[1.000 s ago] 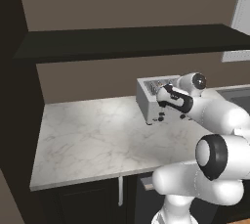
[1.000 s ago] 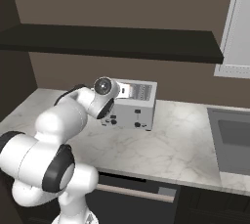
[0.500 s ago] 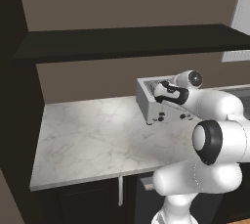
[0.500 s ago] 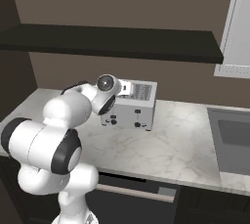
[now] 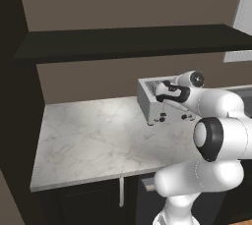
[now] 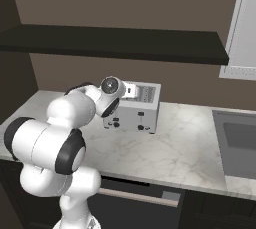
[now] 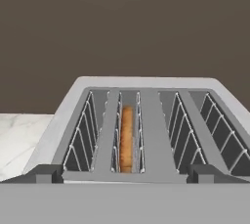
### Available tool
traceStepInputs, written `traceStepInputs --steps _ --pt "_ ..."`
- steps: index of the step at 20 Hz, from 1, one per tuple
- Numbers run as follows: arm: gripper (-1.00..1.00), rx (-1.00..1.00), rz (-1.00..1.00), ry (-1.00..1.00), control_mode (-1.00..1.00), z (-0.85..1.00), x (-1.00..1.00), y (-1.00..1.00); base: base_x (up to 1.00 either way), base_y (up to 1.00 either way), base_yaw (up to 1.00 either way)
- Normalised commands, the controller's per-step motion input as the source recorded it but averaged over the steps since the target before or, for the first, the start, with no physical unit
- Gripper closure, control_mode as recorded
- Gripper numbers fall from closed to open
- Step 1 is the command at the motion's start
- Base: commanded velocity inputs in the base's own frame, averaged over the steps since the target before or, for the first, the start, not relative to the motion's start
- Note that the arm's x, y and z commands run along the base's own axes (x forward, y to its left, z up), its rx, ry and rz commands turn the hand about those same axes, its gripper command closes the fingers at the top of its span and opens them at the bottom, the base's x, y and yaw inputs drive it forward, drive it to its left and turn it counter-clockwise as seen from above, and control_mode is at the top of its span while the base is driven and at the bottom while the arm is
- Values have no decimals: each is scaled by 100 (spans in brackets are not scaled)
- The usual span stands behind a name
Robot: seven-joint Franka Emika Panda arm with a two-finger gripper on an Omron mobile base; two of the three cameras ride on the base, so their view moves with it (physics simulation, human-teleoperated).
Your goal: Start the toaster. Once the lever pops up, take the bread to the plate on the dining counter.
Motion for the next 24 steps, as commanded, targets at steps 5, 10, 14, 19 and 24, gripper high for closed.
traceStepInputs --steps 5,10,14,19,24 --pt "-100 1 0 0 -100 -9 0 -7 0 0 0" --pt "-100 0 0 0 -100 0 2 0 0 0 0" --pt "-100 0 0 0 -100 0 12 0 0 0 0" --pt "-100 0 0 5 -100 0 12 3 0 0 0" --pt "-100 0 0 9 -100 0 12 8 0 0 0"
